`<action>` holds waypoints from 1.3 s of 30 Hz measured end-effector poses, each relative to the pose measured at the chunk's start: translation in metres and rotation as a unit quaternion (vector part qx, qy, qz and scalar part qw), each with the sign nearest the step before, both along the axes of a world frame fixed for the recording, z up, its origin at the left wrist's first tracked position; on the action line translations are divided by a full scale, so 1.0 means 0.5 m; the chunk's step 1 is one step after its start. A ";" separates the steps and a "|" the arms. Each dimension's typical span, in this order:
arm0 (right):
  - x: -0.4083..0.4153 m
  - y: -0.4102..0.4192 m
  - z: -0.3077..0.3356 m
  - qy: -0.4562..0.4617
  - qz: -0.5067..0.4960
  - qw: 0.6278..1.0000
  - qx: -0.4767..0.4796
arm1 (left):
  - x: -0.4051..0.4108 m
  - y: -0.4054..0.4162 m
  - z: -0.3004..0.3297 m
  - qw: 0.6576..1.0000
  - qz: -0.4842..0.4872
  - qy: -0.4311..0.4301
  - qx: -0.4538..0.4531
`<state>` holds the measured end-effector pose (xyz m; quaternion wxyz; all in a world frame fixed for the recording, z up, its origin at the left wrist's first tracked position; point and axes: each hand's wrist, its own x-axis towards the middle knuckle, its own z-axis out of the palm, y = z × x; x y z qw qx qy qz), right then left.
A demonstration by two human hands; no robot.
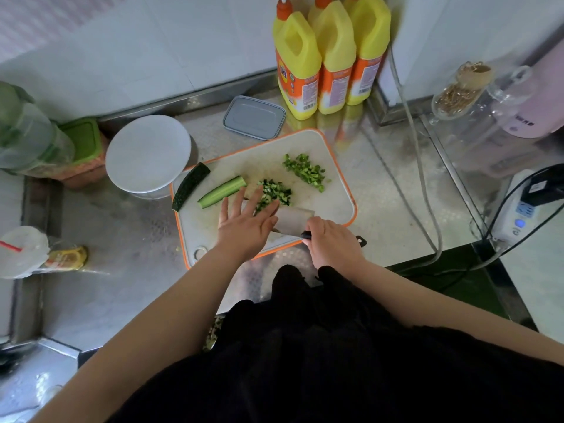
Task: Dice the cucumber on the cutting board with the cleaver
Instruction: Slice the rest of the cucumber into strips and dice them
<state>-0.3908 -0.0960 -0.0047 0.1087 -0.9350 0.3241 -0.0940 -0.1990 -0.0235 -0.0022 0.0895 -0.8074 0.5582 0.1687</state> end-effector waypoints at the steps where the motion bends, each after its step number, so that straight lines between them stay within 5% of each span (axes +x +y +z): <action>1: -0.009 -0.003 -0.004 -0.009 0.000 1.000 -0.001 | 0.001 -0.001 0.000 1.000 0.009 0.001 0.005; 13: -0.081 -0.029 -0.030 -0.054 -0.048 0.997 0.002 | 0.005 -0.021 0.006 0.996 0.083 0.009 0.029; 19: -0.095 -0.042 -0.023 -0.108 -0.100 0.989 0.018 | 0.012 -0.040 0.031 0.950 0.243 0.182 -0.068; 24: -0.075 -0.039 -0.013 -0.071 -0.187 0.969 0.146 | 0.027 -0.028 0.021 0.925 0.243 0.252 -0.147; 39: -0.009 -0.034 0.013 -0.095 -0.193 0.942 0.257 | 0.047 -0.004 0.010 0.956 0.153 0.157 -0.194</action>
